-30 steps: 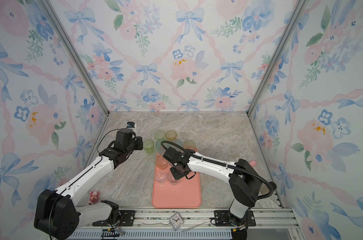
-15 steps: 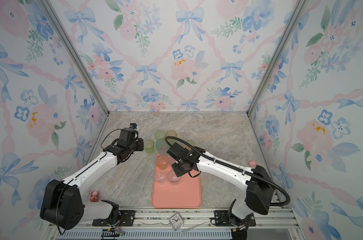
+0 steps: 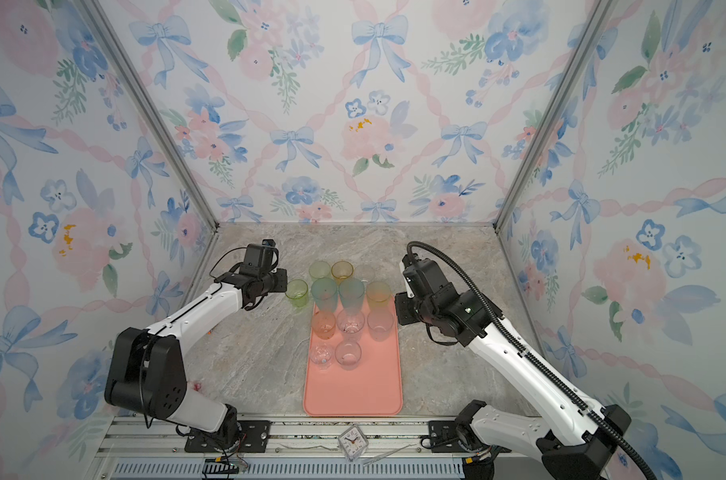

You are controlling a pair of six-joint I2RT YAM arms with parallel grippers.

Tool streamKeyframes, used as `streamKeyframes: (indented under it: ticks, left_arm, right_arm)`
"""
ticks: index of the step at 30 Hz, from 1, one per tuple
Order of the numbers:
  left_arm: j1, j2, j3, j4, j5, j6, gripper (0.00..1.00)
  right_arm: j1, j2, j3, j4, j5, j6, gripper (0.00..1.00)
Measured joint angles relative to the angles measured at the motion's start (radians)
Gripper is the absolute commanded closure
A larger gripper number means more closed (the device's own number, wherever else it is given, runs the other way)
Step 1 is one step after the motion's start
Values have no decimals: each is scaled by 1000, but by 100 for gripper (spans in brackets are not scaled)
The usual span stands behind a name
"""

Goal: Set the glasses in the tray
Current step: 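Raise the right gripper away while the left gripper reaches the green cup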

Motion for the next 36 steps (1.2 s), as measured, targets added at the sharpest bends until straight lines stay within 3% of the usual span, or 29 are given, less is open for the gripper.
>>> streamKeyframes:
  ticks: [12, 36]
  left_arm:
    - [11, 105, 58, -39, 46, 13, 70]
    - [11, 79, 67, -58, 91, 13, 72]
  right_arm:
    - [-29, 0, -36, 2, -24, -21, 60]
    - [-57, 36, -37, 14, -65, -39, 60]
